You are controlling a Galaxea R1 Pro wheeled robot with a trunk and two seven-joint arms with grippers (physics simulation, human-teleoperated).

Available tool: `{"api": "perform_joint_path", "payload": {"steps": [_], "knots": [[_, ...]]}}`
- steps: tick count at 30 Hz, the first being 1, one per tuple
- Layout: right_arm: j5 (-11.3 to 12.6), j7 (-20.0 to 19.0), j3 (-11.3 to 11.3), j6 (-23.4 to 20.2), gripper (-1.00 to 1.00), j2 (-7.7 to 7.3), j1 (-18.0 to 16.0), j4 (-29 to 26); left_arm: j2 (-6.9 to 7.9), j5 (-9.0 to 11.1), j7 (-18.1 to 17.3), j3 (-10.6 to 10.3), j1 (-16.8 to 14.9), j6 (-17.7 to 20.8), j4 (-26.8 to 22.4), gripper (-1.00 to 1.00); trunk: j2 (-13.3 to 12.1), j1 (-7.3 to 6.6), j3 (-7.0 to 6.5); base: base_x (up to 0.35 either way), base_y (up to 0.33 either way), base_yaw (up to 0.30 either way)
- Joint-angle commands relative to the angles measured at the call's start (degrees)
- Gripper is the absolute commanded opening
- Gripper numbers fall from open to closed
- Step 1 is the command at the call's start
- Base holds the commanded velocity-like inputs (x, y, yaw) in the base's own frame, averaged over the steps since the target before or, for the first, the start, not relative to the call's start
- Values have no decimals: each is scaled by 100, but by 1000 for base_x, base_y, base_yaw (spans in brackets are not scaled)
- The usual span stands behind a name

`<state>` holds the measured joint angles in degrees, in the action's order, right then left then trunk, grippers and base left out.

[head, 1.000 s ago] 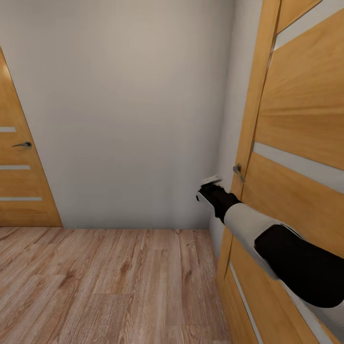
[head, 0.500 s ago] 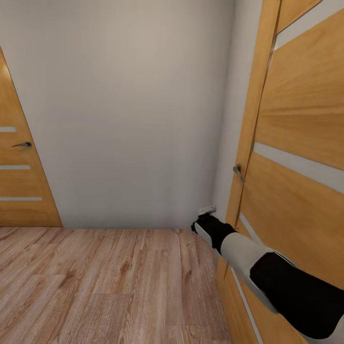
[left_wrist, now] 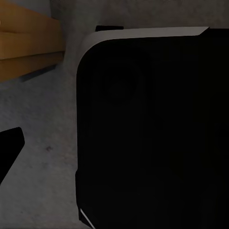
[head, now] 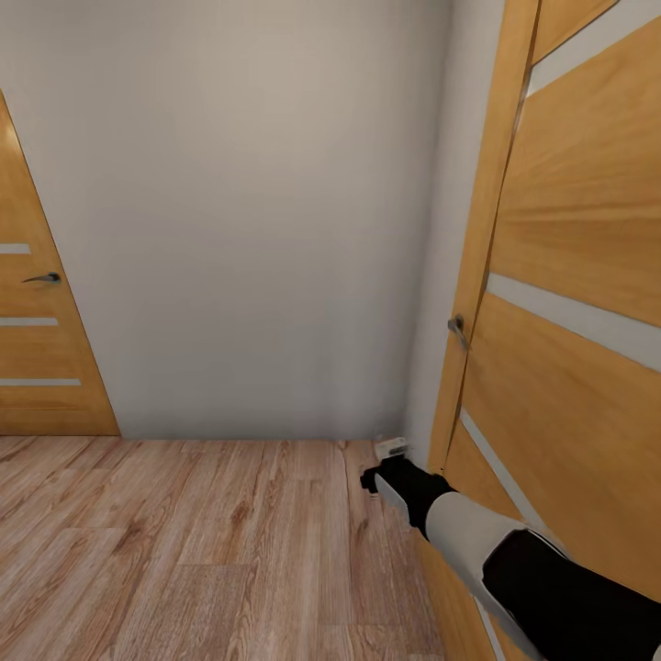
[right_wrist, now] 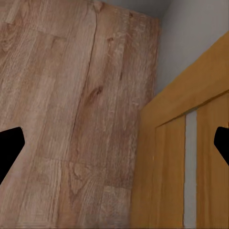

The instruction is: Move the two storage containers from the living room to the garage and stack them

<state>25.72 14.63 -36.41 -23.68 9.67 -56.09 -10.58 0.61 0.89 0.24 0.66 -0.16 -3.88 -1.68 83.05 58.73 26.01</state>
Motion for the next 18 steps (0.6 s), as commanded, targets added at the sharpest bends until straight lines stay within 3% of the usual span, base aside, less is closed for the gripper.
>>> {"api": "perform_joint_path", "payload": {"steps": [1, 7, 18], "knots": [[51, 18, -51, 6, 100, -1, 64, -9, 0, 12, 3, 4, -2, -16, 1, 100, 3, 0, 5, 0, 0, 0], [53, -26, -58, 138, 100, 15, 244, -6, 0, 16, 4, 4, -2, -16, 1, 100, 3, 0, 5, 0, 0, 0], [59, -35, -59, 143, 100, 23, 274, 3, 0, 16, 3, 4, -2, -16, 1, 100, 3, 0, 5, 0, 0, 0]]}}
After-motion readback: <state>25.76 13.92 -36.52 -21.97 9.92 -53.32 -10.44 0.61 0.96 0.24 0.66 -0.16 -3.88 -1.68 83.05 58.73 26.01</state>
